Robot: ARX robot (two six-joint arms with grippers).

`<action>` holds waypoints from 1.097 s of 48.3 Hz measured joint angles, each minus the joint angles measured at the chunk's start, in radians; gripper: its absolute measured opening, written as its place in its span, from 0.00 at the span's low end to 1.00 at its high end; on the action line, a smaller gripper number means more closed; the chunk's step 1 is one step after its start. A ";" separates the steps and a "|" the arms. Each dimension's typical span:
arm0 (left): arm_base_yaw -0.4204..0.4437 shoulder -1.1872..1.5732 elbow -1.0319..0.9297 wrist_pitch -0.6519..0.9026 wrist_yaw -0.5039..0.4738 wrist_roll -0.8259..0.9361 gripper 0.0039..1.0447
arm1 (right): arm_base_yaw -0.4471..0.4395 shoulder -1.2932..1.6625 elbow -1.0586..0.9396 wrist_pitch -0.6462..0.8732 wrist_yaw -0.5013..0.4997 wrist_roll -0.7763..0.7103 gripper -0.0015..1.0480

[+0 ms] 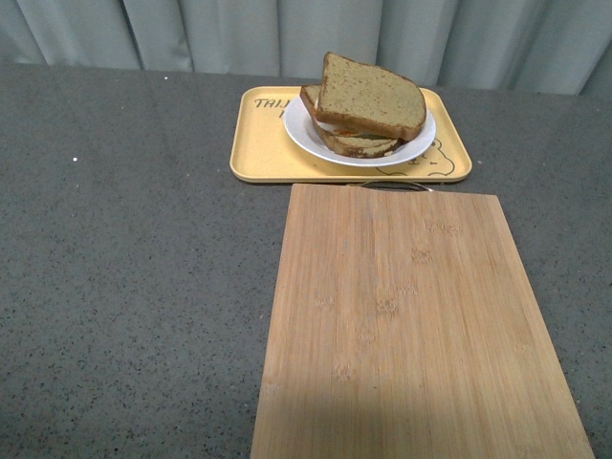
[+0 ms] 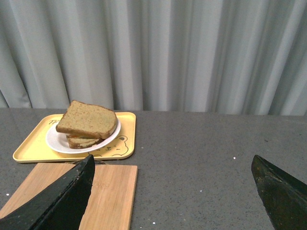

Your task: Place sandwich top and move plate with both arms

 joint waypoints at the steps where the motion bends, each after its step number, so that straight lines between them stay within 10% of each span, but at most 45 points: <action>1: 0.000 -0.006 0.000 -0.007 0.000 0.000 0.03 | 0.000 0.000 0.000 0.000 0.000 0.000 0.91; 20: 0.000 -0.182 0.000 -0.189 0.000 0.000 0.03 | 0.000 0.000 0.000 0.000 0.000 0.000 0.91; 47: 0.000 -0.183 0.000 -0.189 0.000 0.000 0.92 | 0.000 0.000 0.000 0.000 0.000 0.000 0.91; 53: 0.000 -0.183 0.000 -0.189 0.000 0.001 0.93 | 0.000 0.000 0.000 0.000 0.000 0.000 0.91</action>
